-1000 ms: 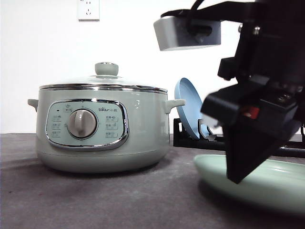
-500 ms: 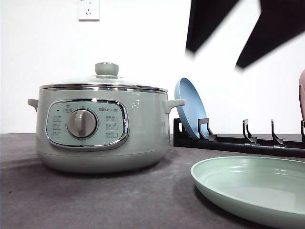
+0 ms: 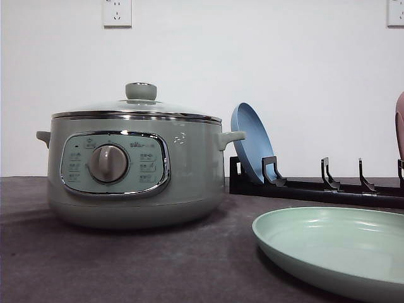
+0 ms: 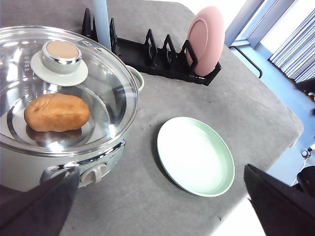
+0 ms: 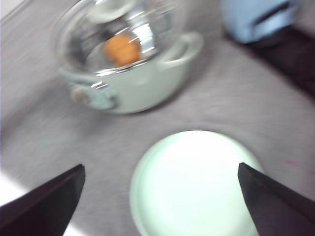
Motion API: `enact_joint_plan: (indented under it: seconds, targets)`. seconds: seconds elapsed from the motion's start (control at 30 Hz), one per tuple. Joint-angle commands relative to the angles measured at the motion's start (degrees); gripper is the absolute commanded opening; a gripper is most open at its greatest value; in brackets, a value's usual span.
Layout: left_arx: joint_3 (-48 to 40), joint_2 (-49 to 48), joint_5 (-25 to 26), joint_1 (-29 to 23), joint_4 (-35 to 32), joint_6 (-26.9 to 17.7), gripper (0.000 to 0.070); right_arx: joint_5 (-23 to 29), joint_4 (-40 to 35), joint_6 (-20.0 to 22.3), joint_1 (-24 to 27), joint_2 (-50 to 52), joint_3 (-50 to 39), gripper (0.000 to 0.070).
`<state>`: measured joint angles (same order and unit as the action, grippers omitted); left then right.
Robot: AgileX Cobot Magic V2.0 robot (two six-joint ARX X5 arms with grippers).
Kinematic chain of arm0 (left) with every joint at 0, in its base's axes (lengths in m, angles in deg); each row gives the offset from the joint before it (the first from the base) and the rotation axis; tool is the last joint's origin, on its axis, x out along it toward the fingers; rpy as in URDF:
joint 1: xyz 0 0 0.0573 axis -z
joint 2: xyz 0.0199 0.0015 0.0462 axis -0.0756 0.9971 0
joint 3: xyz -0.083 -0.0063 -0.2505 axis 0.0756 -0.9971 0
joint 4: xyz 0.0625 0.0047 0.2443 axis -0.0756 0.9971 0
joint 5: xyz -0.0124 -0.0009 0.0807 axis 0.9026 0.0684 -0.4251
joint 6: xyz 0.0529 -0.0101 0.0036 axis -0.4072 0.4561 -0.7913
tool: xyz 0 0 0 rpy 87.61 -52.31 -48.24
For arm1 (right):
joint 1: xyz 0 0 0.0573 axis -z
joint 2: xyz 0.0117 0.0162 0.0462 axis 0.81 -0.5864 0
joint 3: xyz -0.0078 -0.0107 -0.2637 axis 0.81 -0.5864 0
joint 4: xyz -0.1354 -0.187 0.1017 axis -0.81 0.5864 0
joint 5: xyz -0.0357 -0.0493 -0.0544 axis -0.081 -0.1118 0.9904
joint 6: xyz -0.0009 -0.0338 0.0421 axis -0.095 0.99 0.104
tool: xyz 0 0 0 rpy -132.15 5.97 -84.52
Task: Transfer potato from steamer to green plate
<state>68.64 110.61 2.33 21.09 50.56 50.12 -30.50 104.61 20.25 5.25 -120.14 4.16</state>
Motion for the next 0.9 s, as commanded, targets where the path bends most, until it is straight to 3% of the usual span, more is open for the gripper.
enact_joint_plan:
  seconds: [0.0, 0.13, 0.3, 0.57, 0.87]
  targets:
    - [1.5, 0.3, 0.6, 0.3, -0.5, -0.5, 0.0700, 0.3, 1.3, -0.6, -0.4, 2.7, 0.4, 0.0630]
    - [1.5, 0.3, 0.6, 0.3, -0.5, -0.6, 0.0700, 0.2, 4.5, -3.4, -0.4, 8.2, 0.4, 0.0630]
    - [1.9, 1.9, 0.6, 0.3, -0.4, -0.7, 0.0700, -1.0, 4.7, -3.7, -0.4, 10.4, 0.4, 0.0629]
    - [11.2, 14.7, -0.3, 1.0, 3.5, -1.9, 0.0700, -1.6, 4.0, -3.5, -0.5, 10.2, 0.4, 0.0629]
    - [31.5, 35.3, -13.8, 3.9, 12.0, -3.0, 0.0700, -1.4, 3.9, -2.5, -0.5, 10.2, 0.4, 0.0629]
